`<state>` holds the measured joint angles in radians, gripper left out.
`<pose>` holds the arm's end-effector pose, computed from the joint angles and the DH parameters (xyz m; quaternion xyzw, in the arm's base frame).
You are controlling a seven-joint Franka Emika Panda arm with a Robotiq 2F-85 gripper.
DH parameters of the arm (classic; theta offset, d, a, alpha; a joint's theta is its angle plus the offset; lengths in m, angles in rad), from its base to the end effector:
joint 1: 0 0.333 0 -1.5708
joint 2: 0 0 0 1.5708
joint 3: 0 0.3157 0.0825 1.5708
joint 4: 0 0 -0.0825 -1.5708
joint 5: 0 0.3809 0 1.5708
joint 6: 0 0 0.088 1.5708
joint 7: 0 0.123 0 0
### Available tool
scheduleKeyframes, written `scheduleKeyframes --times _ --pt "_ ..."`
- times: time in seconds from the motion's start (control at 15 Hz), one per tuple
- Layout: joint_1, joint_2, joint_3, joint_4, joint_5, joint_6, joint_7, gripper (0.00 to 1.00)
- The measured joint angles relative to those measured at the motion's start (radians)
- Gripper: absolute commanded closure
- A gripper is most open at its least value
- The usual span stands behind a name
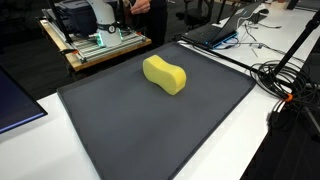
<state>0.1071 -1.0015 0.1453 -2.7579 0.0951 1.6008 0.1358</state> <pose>0.2279 0.0686 0.4454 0.9966 0.0148 -0.0764 0.0262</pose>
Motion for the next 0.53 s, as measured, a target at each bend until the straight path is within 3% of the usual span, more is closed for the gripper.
scheduleKeyframes --times 0.13,0.27,0.33,0.53 --pt "0.000 0.001 0.000 0.001 0.000 0.000 0.000 0.92" --pt "0.000 0.001 0.000 0.002 0.000 0.000 0.000 0.91" --pt "-0.001 0.002 0.000 0.002 0.000 0.000 0.000 0.97" --pt "-0.006 0.006 -0.003 0.005 0.000 0.000 0.000 0.97"
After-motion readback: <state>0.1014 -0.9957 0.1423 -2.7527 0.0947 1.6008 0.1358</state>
